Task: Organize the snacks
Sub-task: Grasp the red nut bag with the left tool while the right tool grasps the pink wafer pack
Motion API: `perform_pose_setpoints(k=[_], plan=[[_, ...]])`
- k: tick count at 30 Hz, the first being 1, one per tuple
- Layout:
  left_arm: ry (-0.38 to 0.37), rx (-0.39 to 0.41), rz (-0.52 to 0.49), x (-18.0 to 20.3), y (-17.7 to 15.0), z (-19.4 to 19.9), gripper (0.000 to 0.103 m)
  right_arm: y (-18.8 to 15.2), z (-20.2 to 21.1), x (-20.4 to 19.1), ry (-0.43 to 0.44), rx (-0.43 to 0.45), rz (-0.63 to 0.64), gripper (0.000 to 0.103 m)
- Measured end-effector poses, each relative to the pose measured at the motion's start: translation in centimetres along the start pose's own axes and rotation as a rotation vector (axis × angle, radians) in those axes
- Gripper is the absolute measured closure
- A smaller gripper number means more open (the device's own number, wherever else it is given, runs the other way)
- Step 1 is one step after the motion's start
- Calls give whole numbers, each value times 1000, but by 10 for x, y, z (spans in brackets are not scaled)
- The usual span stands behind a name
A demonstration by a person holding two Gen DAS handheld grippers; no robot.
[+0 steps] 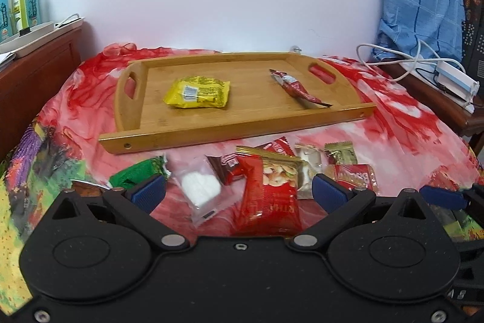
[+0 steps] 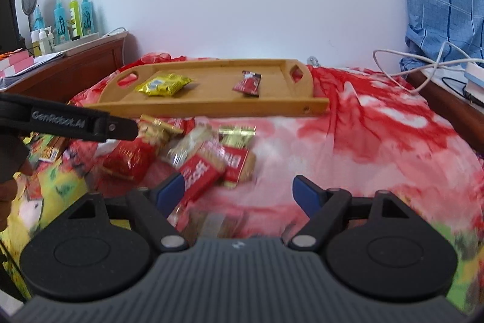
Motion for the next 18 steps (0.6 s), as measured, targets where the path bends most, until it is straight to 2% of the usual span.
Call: perform_pose_setpoints(k=[4, 10, 16, 18], plan=[[-17, 15, 2, 3, -2, -2, 0, -10, 6, -7, -14, 10, 8, 15], [-10, 5, -7, 8, -6, -7, 1, -18, 7, -13, -10, 2, 6, 23], [-68, -59, 21, 15, -11, -12, 30, -19, 10, -16, -19, 20, 7, 35], [-69, -80, 19, 18, -13, -14, 45, -19, 10, -18, -20, 23, 10, 41]])
Point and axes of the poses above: each gripper's, at about its wrist camera, not at the fingertips, and z roughly against the way its jaws point, x to its right, y to its top, the point moved 9 cm from there along -z, roughly the way its jaws point, and after that the axes turned 11 degrees about z, right-handed, at the moved point
